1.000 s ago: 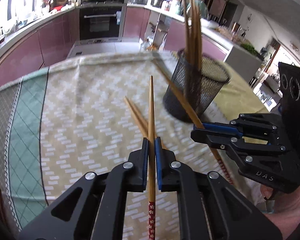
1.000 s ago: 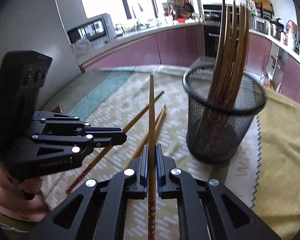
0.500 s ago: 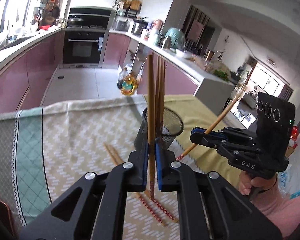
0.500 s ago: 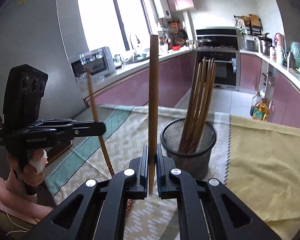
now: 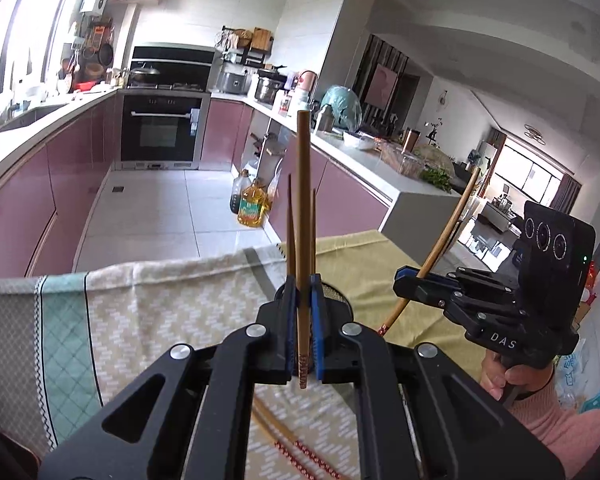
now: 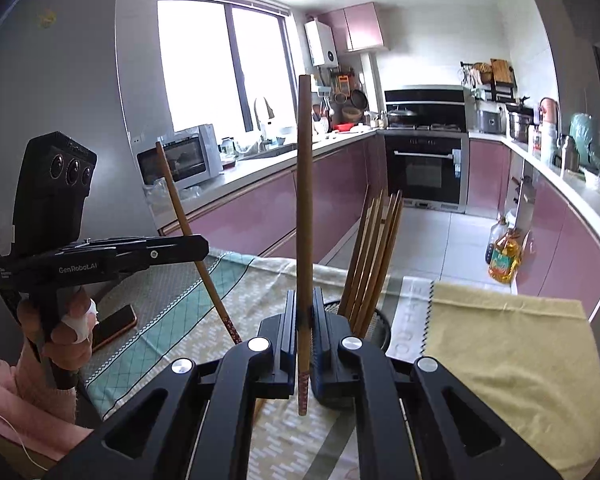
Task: Organize utensils
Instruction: 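Raise the left gripper's chopstick upright into the mesh cup while the right gripper follows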
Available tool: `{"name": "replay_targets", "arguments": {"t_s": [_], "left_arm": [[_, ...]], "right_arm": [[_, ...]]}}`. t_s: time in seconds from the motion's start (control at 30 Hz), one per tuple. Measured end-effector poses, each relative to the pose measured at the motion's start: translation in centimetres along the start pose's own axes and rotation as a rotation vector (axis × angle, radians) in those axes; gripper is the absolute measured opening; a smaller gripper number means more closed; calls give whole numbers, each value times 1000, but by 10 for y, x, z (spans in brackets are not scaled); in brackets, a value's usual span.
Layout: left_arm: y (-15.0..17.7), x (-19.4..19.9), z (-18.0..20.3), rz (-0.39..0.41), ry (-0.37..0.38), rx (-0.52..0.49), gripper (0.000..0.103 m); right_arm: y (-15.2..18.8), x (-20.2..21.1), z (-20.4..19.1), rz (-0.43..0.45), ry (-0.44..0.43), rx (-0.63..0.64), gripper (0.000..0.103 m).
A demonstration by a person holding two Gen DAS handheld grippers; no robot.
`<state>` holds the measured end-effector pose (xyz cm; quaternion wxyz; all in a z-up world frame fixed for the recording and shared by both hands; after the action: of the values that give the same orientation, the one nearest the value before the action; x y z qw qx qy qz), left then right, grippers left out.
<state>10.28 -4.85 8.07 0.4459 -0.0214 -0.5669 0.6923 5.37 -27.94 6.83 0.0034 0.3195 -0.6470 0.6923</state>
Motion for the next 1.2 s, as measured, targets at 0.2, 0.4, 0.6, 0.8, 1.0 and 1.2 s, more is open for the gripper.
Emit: {"name": "replay_targets", "arguments": {"t_s": [0.2, 0.4, 0.6, 0.8, 1.0, 1.2], "left_arm": [[-16, 0, 9, 25, 6, -18, 7], [-25, -5, 13, 45, 8, -27, 7], [-29, -12, 16, 53, -1, -40, 7], [-32, -23, 20, 43, -17, -50, 7], [-32, -36, 18, 17, -41, -61, 7], [-29, -49, 15, -18, -57, -73, 7]], "right_arm": [[-13, 4, 3, 27, 17, 13, 6], [-24, 3, 6, 46, 28, 25, 6], [-32, -2, 9, 55, 37, 27, 6], [-33, -14, 9, 45, 42, 24, 6], [-32, -26, 13, 21, 46, 14, 6], [-26, -37, 18, -10, 50, 0, 6]]}}
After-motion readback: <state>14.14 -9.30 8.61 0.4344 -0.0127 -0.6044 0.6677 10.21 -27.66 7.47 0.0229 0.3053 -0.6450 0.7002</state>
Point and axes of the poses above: each gripper's, at about its wrist camera, not at the fingertips, and x roughly against the way its jaws point, z to its right, y to its underside, the point moved 2 cm from there along -x, roughly the way its jaws point, and after that the axes turned 6 degrees about x, right-handed, at the moved point
